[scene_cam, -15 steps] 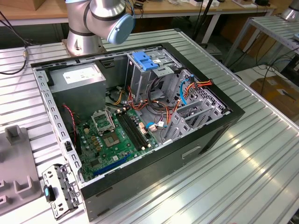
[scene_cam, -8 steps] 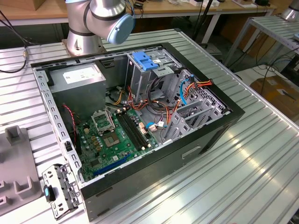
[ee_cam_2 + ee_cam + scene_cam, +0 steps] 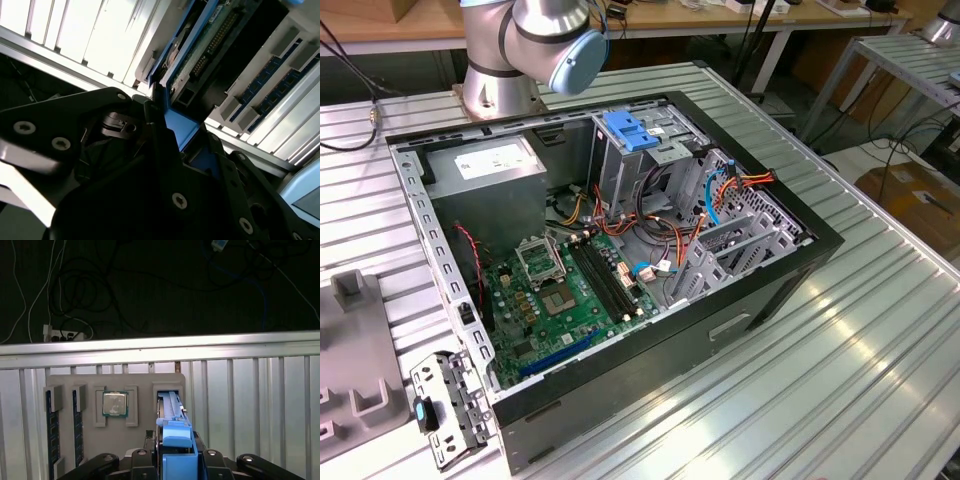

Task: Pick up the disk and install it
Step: 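Pick up the disk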

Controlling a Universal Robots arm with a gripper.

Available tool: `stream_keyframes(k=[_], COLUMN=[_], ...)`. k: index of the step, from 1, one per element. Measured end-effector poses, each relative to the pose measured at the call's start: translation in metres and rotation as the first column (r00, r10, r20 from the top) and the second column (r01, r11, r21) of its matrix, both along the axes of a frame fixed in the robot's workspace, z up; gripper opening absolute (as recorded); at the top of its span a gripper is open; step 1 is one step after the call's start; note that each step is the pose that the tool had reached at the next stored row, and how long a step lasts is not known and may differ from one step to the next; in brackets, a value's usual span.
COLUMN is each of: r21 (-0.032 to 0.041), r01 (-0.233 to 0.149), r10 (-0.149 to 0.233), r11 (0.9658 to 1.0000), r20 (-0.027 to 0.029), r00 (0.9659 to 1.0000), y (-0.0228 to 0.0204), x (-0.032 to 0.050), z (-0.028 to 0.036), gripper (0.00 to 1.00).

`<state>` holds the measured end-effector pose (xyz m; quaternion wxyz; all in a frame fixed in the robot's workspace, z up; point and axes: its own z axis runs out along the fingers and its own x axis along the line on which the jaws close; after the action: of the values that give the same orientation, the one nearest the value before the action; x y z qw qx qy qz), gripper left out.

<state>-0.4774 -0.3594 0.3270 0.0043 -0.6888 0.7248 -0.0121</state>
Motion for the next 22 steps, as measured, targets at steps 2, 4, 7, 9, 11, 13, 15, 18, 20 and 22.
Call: stream_keyframes(k=[2, 4, 7, 9, 11, 13, 15, 18, 20, 22], r21=[-0.0009, -0.0017, -0.0032, -0.0041, -0.0049, -0.0057, -0.0067, -0.0072, -0.0075, -0.0076], r01=[0.000, 0.000, 0.000, 0.000, 0.000, 0.000, 0.000, 0.000, 0.000, 0.000], r10=[0.000, 0.000, 0.000, 0.000, 0.000, 0.000, 0.000, 0.000, 0.000, 0.000], r11=[1.0000, 1.0000, 1.0000, 1.0000, 1.0000, 1.0000, 1.0000, 1.0000, 1.0000, 1.0000], r20=[0.0000, 0.0000, 0.0000, -0.0001, 0.0000, 0.0000, 0.0000, 0.0003, 0.0000, 0.0001], r00=[1.0000, 1.0000, 1.0000, 1.0000, 1.0000, 1.0000, 1.0000, 1.0000, 1.0000, 1.0000], y=[0.0000, 0.0000, 0.0000, 0.0000, 0.0000, 0.0000, 0.0000, 0.0000, 0.0000, 0.0000], x=[0.0000, 0.0001, 0.0001, 0.0001, 0.0002, 0.0002, 0.0002, 0.0003, 0.0003, 0.0002], z=[0.0039, 0.0081, 0.0152, 0.0197, 0.0245, 0.0305, 0.0359, 0.0362, 0.0364, 0.0364], gripper=[0.37, 0.37, 0.37, 0.37, 0.37, 0.37, 0.37, 0.37, 0.37, 0.37])
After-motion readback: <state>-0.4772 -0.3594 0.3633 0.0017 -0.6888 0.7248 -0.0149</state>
